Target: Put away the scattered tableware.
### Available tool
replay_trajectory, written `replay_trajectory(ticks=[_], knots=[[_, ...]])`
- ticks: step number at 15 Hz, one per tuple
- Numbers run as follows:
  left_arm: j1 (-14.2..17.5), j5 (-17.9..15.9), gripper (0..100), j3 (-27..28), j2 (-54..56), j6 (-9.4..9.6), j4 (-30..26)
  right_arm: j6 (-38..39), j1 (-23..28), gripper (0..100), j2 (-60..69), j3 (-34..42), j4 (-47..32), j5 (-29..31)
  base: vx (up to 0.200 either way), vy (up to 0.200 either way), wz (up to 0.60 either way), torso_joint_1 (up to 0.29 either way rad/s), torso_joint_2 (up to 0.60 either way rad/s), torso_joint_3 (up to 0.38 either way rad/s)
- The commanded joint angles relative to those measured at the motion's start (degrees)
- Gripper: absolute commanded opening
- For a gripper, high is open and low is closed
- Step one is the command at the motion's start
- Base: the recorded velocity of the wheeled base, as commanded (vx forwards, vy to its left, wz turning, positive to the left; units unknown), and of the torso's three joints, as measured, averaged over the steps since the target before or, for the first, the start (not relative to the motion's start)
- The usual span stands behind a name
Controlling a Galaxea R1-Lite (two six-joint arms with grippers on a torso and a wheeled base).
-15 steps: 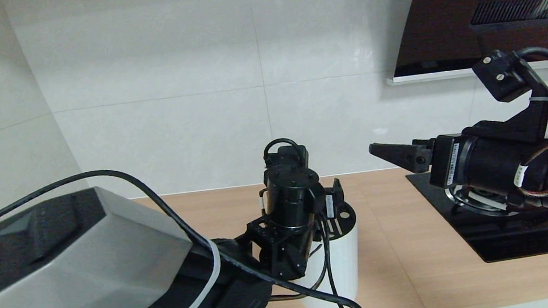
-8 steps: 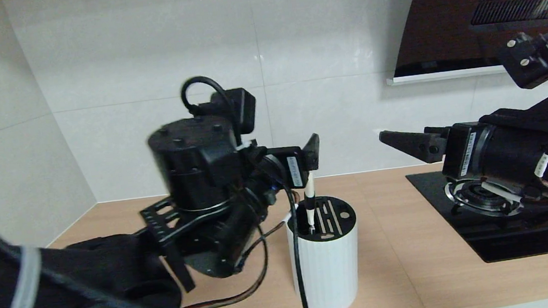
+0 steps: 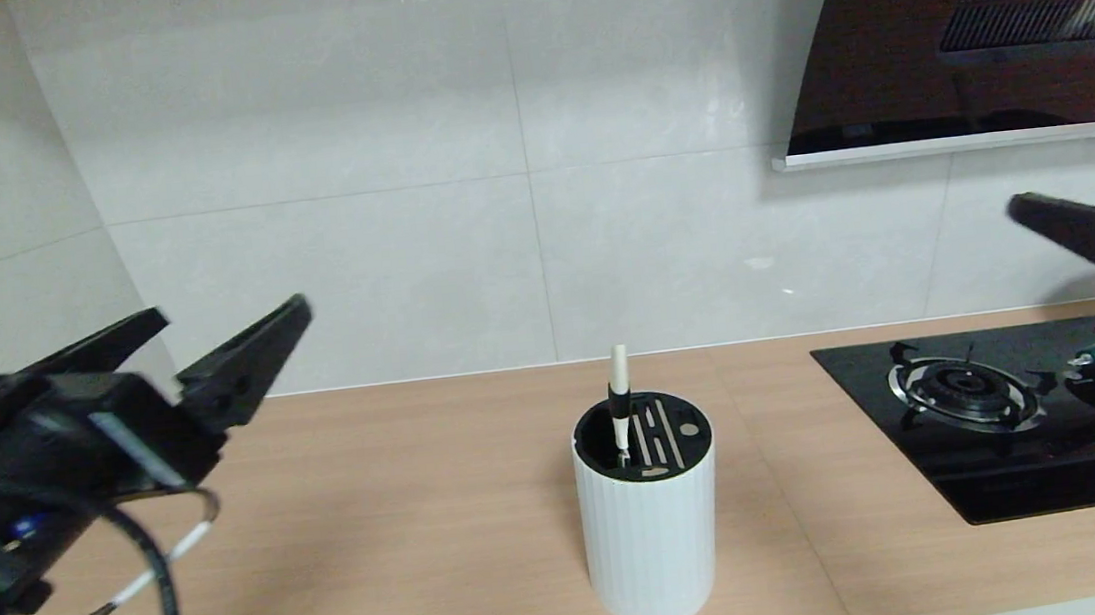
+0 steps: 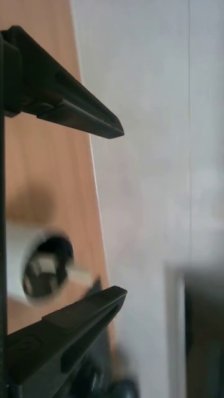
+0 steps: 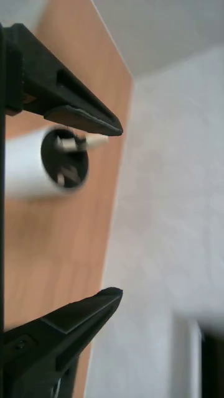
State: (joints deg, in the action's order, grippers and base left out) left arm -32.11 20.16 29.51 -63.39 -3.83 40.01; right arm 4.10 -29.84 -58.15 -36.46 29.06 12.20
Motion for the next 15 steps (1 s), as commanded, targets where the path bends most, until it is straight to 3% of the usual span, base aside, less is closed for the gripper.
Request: replay_trajectory(ticks=[1,3,4,7,8,10,11,12,13,14,15], knots=[[8.20,-0.30,100,-4.90,24.10,2.33,-15.14,-1.37,6.46,100,15.35,3.50,-2.78,0.10,0.000,0.000,0.00,0.000,0.00,0.000],[8.47,-0.21,100,-4.03,37.64,5.15,-29.37,-2.43,9.54,100,25.54,3.77,-11.84,0.19,0.000,0.000,0.00,0.000,0.00,0.000],[12.60,-0.39,100,-3.50,43.53,5.67,-36.41,-2.60,11.56,100,33.01,3.50,-19.66,0.19,0.000,0.000,0.00,0.000,0.00,0.000],[18.22,-0.74,100,-3.67,54.78,5.85,-44.58,-3.57,15.69,100,48.48,3.42,-35.30,0.89,0.000,0.000,0.00,0.000,0.00,0.000],[21.91,-0.48,100,-3.76,58.03,6.46,-47.48,-4.27,17.36,100,52.61,3.42,-40.49,1.60,0.000,0.000,0.00,0.000,0.00,0.000],[24.55,2.86,100,-4.55,57.94,6.46,-47.04,-4.36,19.65,100,52.35,3.42,-40.14,7.13,0.000,0.000,0.00,0.000,0.00,0.000],[24.73,3.48,100,-4.73,57.94,6.38,-46.86,-4.54,21.05,100,52.35,3.85,-40.22,6.69,0.000,0.000,0.00,0.000,0.00,0.000],[28.68,4.18,100,-5.70,58.56,5.06,-46.78,-4.36,26.06,100,52.70,6.84,-39.87,4.67,0.000,0.000,0.00,0.000,0.00,0.000],[31.41,2.16,100,-7.36,62.16,5.50,-47.22,-4.10,28.44,100,54.99,8.69,-39.79,3.53,0.000,0.000,0.00,0.000,0.00,0.000],[31.76,0.05,100,-9.12,63.39,6.03,-47.22,-4.27,29.05,100,56.22,10.18,-39.96,2.30,0.000,0.000,0.00,0.000,0.00,0.000],[31.93,-1.27,100,-14.75,63.39,5.76,-46.07,-4.27,29.75,100,58.15,15.46,-39.70,-1.74,0.000,0.000,0.00,0.000,0.00,0.000]])
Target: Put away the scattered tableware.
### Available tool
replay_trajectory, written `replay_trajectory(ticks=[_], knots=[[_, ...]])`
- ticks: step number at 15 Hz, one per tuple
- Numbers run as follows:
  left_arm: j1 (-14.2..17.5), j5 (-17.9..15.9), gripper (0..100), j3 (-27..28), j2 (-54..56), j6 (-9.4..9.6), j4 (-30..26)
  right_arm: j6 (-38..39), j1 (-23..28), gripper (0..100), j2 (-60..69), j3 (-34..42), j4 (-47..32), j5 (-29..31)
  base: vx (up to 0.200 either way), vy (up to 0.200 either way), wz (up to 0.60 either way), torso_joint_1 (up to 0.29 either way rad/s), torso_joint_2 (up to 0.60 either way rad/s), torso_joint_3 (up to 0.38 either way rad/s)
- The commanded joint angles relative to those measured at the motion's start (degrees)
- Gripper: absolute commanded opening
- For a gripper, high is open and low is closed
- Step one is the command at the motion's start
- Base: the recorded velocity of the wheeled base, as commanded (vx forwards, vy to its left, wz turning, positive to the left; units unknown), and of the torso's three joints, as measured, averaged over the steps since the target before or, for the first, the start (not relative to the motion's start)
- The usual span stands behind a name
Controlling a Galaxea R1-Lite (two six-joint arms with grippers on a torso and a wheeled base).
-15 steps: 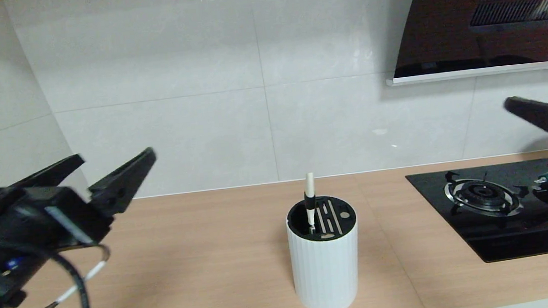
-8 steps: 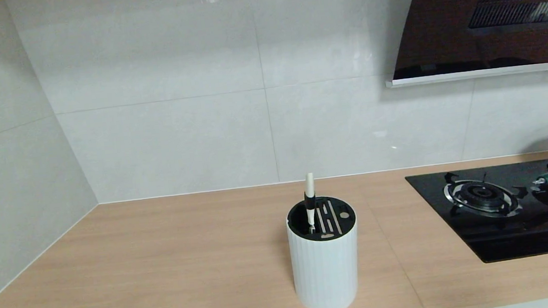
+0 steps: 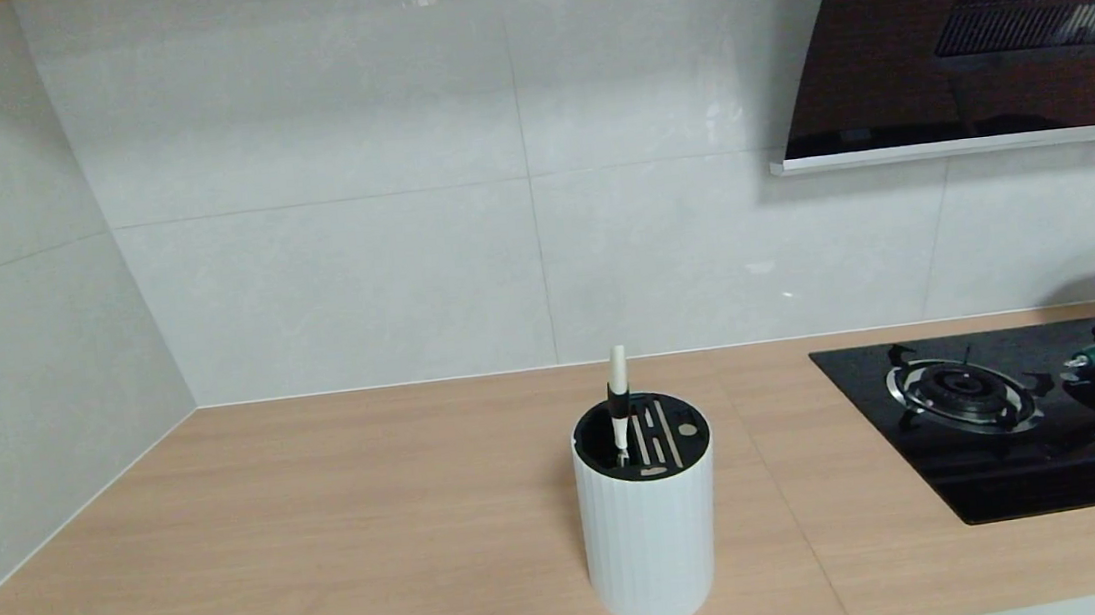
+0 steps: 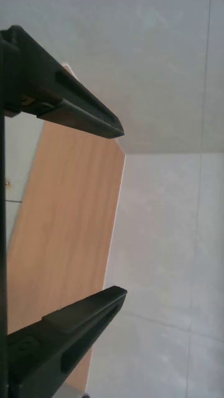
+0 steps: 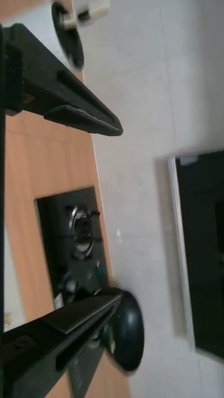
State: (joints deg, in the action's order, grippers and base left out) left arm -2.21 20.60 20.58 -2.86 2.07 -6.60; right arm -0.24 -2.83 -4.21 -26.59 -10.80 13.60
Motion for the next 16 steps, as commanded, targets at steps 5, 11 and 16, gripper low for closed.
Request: replay_trajectory(ticks=[5,11,16], knots=[[2.03,-9.53,100,-20.58,2.86,-5.06,8.88,1.12,2.74,100,4.21,26.32,15.02,-1.21,0.000,0.000,0.00,0.000,0.00,0.000],[2.03,-19.55,100,-20.58,2.86,-1.90,6.77,1.74,2.74,100,4.12,26.59,11.33,-9.83,0.000,0.000,0.00,0.000,0.00,0.000],[2.03,-19.99,100,-20.58,2.86,-1.46,6.77,1.83,2.74,100,4.12,26.59,11.33,-9.91,0.000,0.000,0.00,0.000,0.00,0.000]])
